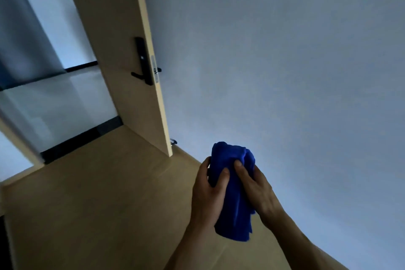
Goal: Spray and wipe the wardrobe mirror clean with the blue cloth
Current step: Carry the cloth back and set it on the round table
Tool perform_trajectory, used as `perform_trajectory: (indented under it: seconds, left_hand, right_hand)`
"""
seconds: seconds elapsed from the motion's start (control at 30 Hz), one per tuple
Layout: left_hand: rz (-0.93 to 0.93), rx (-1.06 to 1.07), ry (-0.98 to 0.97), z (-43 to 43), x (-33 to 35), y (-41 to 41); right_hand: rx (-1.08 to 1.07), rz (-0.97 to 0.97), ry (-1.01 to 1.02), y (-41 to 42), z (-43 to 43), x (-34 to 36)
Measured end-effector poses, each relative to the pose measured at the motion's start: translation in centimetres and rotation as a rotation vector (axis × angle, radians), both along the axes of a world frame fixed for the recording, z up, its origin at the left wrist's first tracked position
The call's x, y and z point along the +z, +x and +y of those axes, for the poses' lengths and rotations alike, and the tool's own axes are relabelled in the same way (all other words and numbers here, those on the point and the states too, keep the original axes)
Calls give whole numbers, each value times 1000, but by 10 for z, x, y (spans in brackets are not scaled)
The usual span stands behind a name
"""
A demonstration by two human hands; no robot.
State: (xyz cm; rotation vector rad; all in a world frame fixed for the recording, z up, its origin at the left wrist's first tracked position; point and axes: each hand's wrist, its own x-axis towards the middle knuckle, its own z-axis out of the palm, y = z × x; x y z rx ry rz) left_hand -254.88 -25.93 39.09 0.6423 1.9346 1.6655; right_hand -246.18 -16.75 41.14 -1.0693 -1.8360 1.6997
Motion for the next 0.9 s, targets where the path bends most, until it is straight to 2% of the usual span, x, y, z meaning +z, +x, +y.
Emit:
perform_trajectory:
  seconds: [0.27,0.57,0.9]
  left_hand:
    - [-62,-254,-39,73,-7,61]
    - [-91,-664,-69,131,-23,119]
    - [-47,-1045,-29,171,-18,183]
  right_hand:
    - [-309,45,-60,87,36,-11]
    - [-683,124,-142,157,42,-21]
    - [-1065,182,-46,208,25,-11]
